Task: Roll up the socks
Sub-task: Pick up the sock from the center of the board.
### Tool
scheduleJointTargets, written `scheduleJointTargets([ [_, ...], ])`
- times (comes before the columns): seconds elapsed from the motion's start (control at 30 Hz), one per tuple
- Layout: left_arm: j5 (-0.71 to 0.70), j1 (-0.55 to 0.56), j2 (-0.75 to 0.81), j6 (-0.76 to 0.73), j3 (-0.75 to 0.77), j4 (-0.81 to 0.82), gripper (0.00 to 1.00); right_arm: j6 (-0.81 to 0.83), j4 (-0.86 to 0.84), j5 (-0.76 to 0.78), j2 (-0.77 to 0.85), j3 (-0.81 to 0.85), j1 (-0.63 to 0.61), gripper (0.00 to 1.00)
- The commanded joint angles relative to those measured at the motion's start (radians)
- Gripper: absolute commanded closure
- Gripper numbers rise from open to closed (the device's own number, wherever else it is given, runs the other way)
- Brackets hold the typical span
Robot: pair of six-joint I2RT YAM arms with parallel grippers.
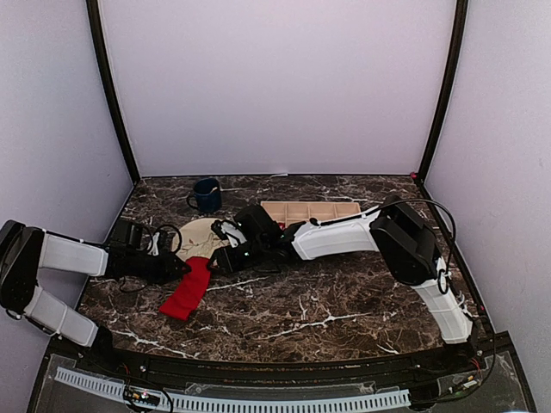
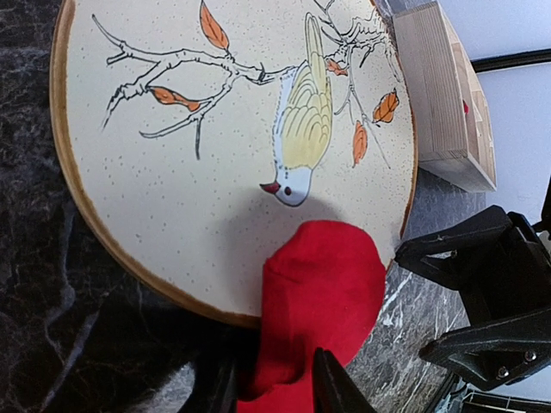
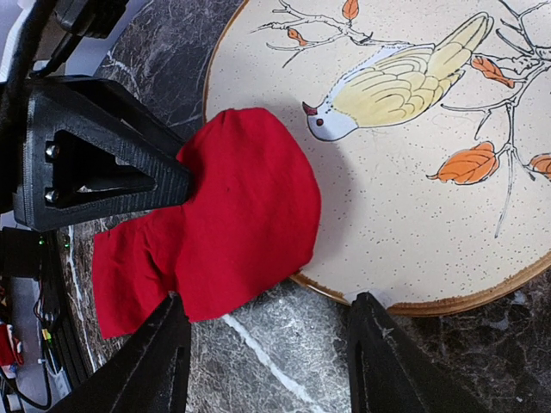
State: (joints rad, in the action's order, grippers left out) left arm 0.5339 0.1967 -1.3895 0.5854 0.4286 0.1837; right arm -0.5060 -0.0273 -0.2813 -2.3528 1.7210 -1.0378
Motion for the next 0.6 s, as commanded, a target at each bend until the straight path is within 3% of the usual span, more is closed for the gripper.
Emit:
scheduleJointTargets([
  [0.0,0.017,0.006,0.049,0.019,-0.017,-0.032,0.69,0.011,-0.009,-0.001,-0.007,-0.007,0.001,0.43],
  [0.13,0.019,0.017,0.051,0.019,-0.012,-0.04,0.74,0.011,-0.016,0.001,-0.002,-0.017,0.002,0.43],
  [0.3,0.015,0.039,0.04,0.016,-0.007,-0.035,0.96,0.009,-0.029,0.004,0.012,-0.04,0.002,0.42],
  [0.57,-0.017,0.088,0.04,0.01,0.023,-0.056,1.0,0.012,-0.048,0.033,0.069,-0.111,0.002,0.43],
])
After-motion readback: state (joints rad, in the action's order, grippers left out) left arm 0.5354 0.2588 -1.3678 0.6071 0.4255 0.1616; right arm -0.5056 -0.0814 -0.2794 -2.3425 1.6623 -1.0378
